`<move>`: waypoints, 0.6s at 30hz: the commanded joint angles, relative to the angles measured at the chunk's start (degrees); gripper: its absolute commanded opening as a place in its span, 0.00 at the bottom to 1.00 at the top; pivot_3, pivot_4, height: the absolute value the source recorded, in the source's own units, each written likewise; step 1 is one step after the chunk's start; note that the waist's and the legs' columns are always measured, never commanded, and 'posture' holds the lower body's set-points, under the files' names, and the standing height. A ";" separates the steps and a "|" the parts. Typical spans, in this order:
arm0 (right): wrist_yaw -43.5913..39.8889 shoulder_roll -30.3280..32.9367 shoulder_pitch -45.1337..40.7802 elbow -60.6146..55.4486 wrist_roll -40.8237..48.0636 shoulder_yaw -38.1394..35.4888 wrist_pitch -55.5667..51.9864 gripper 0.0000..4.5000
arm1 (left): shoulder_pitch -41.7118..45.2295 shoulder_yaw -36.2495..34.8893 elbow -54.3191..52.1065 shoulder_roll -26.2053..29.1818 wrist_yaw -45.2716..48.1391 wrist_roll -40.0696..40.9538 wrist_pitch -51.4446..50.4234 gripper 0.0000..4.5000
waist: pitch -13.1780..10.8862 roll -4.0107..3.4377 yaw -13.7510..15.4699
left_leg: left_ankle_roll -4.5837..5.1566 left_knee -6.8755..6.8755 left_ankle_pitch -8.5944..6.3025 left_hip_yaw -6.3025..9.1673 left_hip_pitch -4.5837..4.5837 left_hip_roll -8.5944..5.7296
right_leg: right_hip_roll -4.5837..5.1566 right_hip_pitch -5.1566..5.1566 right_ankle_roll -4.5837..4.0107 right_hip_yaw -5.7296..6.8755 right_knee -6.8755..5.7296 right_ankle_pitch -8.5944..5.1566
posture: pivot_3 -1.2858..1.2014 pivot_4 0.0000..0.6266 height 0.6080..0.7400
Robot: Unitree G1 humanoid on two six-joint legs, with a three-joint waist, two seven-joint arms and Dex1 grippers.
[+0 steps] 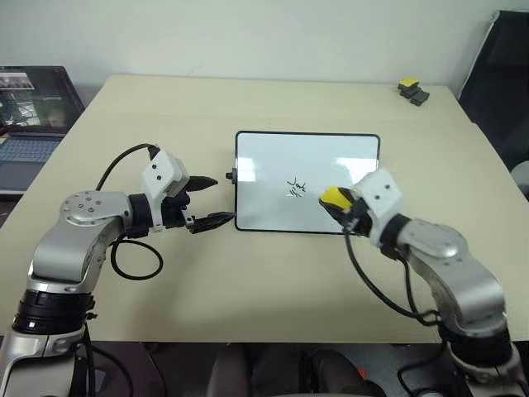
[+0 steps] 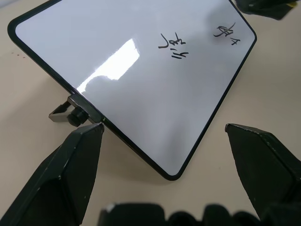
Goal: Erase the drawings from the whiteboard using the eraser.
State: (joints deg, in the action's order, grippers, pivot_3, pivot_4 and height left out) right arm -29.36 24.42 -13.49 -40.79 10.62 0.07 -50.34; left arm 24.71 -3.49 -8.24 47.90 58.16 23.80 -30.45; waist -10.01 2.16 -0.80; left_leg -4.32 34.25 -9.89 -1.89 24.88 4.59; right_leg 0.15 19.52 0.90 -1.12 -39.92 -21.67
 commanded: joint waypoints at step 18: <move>2.79 1.95 -1.23 1.10 -3.91 5.81 16.90 0.30 | -0.90 -0.02 -0.41 0.43 0.55 -0.99 2.64 1.00 | 0.00 0.00 -1.10 | 0.02 0.32 -0.01 0.05 -0.08 0.02 | -0.07 -0.16 0.00 0.02 -0.16 0.00 | 0.52 0.24 1.00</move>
State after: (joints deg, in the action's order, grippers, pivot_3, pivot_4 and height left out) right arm -27.19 26.00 -11.94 -41.42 9.07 4.00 -35.48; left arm 23.91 -2.95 -7.65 47.52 58.28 23.40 -29.20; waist -10.01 2.16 -1.90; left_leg -4.29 34.58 -9.90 -1.83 24.80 4.61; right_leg 0.08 19.36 0.90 -1.10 -40.10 -21.67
